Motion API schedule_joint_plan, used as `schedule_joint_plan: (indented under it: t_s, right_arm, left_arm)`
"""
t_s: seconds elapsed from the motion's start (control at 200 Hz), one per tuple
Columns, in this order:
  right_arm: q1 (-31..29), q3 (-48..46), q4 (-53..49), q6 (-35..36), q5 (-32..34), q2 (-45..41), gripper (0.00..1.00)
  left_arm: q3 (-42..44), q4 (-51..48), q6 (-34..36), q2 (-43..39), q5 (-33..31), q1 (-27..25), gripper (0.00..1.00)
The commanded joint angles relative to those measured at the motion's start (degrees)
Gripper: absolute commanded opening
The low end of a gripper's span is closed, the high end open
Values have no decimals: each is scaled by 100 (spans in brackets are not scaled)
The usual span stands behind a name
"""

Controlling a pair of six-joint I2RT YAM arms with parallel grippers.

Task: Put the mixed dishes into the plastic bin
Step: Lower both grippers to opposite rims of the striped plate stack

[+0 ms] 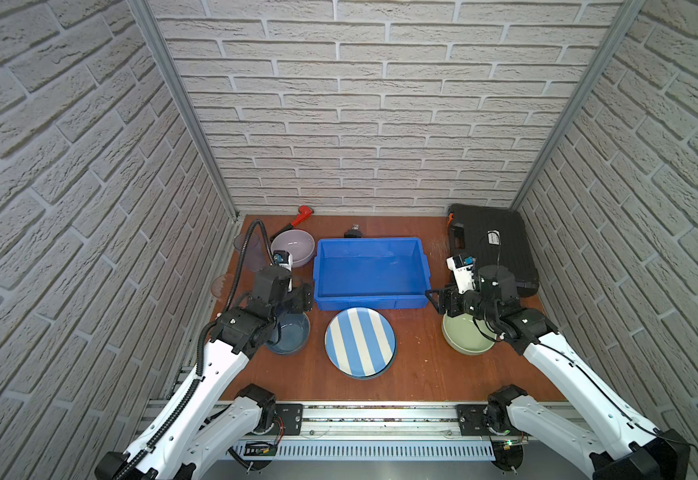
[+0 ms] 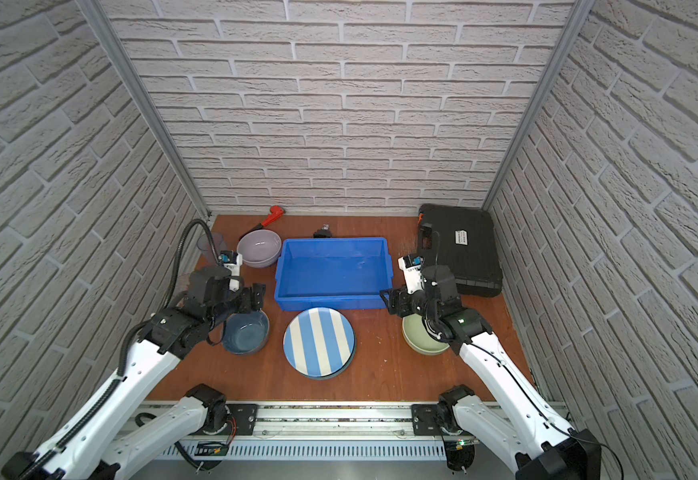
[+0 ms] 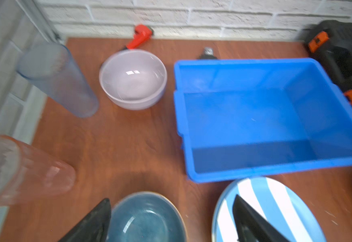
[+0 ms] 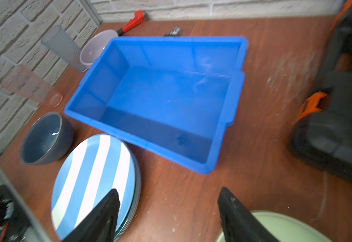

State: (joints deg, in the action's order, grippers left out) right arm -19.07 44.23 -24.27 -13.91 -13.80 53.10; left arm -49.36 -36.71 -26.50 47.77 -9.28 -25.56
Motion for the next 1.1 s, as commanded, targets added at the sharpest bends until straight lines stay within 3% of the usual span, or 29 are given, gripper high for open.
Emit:
schedule_joint_plan:
  t_s: [0.0,0.105,0.41,0.71,0.875,1.095]
  right_arm:
    - [-434,-153,-220,-527,-139,-58,72]
    - [-819,-338,-110,-843,-36,-124,70]
    - [-1804,-1141,621,-1945,76,-40,65]
    - [-2667,-1151,1284,-2589,673,785,56]
    - [-2958,-1053,1490,-2762,925,1316,49]
    - [-3127,-1012,1674,-2954,1073,1657,47]
  left_arm:
    - [555,-42,-881,-223,1181,-169,86]
    - [941,231,-1198,-354,1479,-399,84]
    - [1157,-9,-1499,-350,1332,-1049,74]
    - [1400,-19,-1750,-69,1054,-1385,68]
    - [1632,241,-1921,51,1032,-1493,65]
    - [1772,472,-2002,238,1006,-1623,61]
